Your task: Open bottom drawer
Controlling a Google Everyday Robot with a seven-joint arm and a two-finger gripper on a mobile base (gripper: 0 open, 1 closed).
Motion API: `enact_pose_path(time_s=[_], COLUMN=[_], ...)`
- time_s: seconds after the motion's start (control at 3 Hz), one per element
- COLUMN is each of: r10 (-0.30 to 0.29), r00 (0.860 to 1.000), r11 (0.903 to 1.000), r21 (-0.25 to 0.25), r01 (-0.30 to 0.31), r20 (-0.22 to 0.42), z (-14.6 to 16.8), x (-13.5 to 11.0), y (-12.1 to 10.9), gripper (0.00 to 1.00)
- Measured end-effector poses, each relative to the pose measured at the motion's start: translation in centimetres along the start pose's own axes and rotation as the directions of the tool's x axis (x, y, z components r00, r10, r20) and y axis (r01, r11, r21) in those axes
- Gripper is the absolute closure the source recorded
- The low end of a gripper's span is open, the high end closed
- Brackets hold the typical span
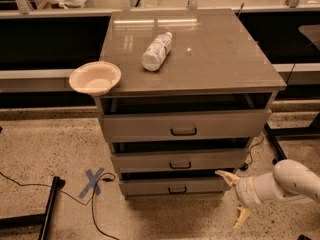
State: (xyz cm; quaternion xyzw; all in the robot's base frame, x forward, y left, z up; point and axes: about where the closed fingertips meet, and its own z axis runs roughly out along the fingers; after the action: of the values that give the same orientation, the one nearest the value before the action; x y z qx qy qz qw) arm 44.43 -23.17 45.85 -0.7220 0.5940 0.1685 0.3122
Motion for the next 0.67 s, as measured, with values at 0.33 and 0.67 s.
enact_pose_path(time_s=[0.33, 0.67], r10=[-0.011, -0.014], r00=[1.0, 1.0], r11=[0.9999, 0.9997], r21=[-0.004, -0.02], r01=[0.011, 0.014], r20=[-0.011, -0.017], z=[0.6, 2.3], x=[0.5, 0.8], y=[0.1, -0.4], gripper=[0.0, 0.0])
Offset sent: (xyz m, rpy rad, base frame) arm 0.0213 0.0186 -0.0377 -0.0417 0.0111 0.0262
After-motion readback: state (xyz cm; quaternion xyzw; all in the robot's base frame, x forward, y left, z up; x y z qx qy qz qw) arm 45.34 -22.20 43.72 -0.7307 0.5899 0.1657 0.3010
